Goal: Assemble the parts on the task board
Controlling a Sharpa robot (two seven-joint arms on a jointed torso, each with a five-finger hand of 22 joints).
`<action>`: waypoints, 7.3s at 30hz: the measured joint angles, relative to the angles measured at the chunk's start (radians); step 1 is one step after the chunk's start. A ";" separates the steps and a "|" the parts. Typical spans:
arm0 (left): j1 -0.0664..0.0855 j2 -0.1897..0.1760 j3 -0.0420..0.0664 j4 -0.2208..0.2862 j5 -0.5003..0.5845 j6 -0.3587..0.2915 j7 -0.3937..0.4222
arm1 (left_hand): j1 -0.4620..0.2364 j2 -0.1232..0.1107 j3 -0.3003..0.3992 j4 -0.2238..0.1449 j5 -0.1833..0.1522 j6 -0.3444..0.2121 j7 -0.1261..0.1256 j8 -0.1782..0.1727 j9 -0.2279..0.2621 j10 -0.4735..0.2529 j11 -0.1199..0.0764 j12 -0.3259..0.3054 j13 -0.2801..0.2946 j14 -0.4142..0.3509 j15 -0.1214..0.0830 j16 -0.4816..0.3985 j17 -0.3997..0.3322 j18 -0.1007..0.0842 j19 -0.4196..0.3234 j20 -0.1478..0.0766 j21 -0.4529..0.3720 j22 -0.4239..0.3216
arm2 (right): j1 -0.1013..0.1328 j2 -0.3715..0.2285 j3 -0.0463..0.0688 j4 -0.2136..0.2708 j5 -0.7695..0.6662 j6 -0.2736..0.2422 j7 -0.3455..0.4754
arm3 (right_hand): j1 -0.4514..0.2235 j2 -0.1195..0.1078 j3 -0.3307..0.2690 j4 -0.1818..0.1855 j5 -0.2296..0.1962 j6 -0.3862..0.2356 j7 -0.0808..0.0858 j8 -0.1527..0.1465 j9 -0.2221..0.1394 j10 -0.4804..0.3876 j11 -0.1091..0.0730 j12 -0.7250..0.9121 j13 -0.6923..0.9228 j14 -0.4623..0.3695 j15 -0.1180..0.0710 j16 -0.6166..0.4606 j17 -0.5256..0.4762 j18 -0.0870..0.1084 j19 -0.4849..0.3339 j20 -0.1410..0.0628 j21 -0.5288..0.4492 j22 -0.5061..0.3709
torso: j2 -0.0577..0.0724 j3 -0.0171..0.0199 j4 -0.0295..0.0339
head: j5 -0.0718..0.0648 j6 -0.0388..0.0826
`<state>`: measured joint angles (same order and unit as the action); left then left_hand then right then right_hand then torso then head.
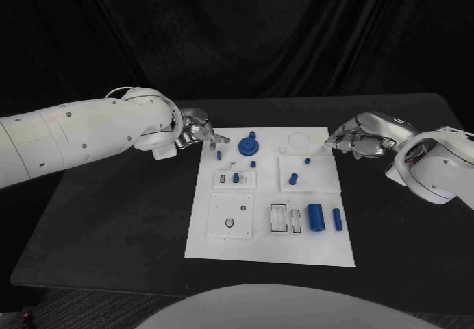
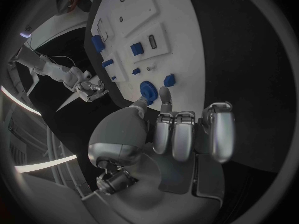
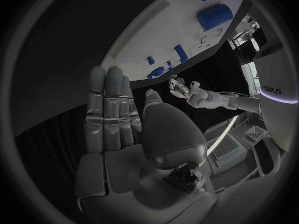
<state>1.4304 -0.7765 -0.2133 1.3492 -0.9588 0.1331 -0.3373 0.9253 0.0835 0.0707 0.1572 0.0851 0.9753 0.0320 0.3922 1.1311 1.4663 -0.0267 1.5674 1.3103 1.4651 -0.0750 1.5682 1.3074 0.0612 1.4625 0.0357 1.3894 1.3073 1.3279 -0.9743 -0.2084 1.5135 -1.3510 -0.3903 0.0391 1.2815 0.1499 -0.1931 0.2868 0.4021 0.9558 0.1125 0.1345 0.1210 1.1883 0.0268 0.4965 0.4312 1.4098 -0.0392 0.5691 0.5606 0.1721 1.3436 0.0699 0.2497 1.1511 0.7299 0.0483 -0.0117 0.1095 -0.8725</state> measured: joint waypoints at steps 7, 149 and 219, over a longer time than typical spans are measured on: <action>-0.009 0.001 0.000 -0.010 0.000 0.011 -0.001 | 0.005 0.005 0.000 0.000 0.000 -0.004 0.004 0.000 0.001 0.000 0.000 0.000 0.000 0.000 0.000 0.000 0.000 0.000 -0.004 0.004 -0.013 0.000 | 0.000 -0.002 0.000 0.001 0.000 0.000 0.000 | 0.000 0.000 0.000 0.000 0.004 0.000 0.000 0.000 0.000 0.000 0.000 0.000 -0.001 0.004 -0.004 -0.004 -0.002 0.000 0.000 0.000 0.000 -0.001 | 0.000 0.0005 0.0009 | 0.000 0.000; -0.038 -0.175 0.000 0.294 0.006 -0.065 0.005 | -0.014 -0.079 0.526 -0.244 0.302 -0.037 0.024 -0.067 -0.017 -0.004 0.011 -0.043 0.000 0.000 0.015 0.000 0.000 0.000 -0.077 0.023 -0.116 0.000 | -0.001 -0.017 0.000 0.008 0.000 -0.005 -0.002 | 0.030 0.001 0.003 -0.003 0.035 0.000 0.000 0.000 -0.001 0.004 -0.003 -0.025 -0.011 0.020 -0.002 -0.027 -0.015 0.000 0.011 -0.004 -0.027 -0.018 | -0.001 0.0006 0.0006 | 0.016 0.000; -0.087 -0.146 0.000 0.249 0.008 -0.061 -0.003 | -0.029 -0.079 0.554 -0.261 0.287 -0.037 0.027 -0.067 -0.021 -0.004 0.011 -0.047 0.000 0.000 0.015 0.000 0.000 0.000 -0.077 0.023 -0.121 0.000 | -0.001 -0.017 0.000 0.009 0.000 -0.009 -0.001 | 0.036 -0.001 0.003 -0.003 0.045 0.000 0.000 0.000 -0.001 0.003 -0.004 -0.032 -0.013 0.020 -0.002 -0.031 -0.016 0.000 0.011 -0.004 -0.031 -0.020 | 0.000 0.0001 0.0002 | 0.010 0.000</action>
<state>1.3437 -0.9225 -0.2137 1.5987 -0.9503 0.0722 -0.3398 0.8960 0.0048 0.6243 -0.1038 0.3716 0.9380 0.0594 0.3253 1.1103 1.4627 -0.0159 1.5208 1.3104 1.4651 -0.0605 1.5681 1.3074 0.0613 1.3852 0.0588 1.2684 1.3073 1.3269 -0.9917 -0.2084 1.5225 -1.3508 -0.3988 0.0379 1.3172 0.1489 -0.1903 0.2840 0.4476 0.9558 0.1124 0.1345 0.1204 1.1918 0.0232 0.4646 0.4181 1.4296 -0.0410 0.5382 0.5441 0.1720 1.3544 0.0662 0.2185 1.1308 0.7294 0.0484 -0.0115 0.1195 -0.8725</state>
